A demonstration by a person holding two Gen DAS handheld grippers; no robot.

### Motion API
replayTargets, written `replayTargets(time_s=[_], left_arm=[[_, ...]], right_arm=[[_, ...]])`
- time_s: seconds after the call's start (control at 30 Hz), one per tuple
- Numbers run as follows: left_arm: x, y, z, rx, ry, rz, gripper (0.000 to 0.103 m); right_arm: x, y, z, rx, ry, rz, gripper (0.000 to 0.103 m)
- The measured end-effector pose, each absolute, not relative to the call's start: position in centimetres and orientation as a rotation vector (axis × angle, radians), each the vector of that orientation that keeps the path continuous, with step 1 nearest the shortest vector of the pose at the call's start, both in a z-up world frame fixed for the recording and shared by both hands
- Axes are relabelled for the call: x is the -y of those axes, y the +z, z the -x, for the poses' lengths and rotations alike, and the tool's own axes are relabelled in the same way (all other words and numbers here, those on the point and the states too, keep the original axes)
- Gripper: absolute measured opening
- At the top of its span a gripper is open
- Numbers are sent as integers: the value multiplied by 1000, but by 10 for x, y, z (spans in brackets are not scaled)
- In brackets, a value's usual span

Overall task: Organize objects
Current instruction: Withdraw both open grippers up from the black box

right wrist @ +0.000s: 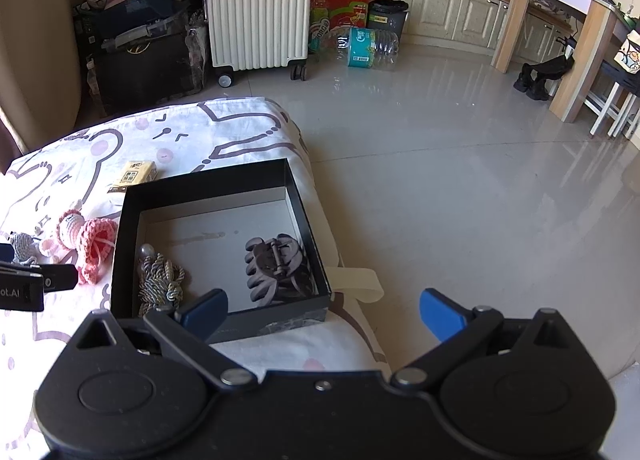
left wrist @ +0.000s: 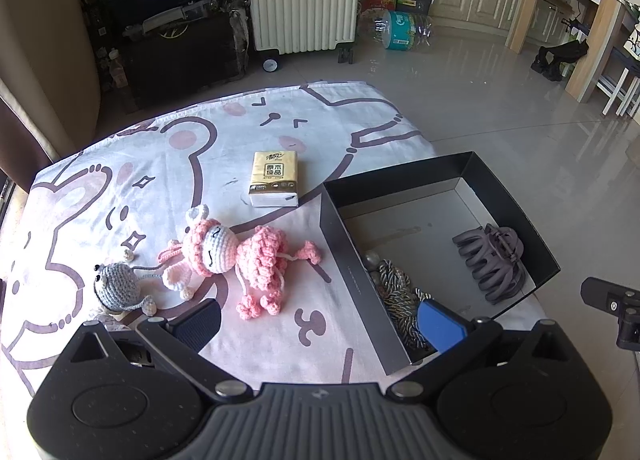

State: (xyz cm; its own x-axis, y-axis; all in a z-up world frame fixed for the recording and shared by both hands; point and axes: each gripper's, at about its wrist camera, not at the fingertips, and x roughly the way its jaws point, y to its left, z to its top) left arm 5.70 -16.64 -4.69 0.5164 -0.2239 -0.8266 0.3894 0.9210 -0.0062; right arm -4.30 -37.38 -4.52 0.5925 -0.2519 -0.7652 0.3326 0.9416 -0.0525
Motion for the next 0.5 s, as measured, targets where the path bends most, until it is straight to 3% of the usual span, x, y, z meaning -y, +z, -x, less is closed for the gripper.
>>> replayTargets(time_s=[0.5], left_arm=[[128,-47,-78,-950,-265,-169,103]], right_arm=[[354,-45,10,-856,-260,-88,103]])
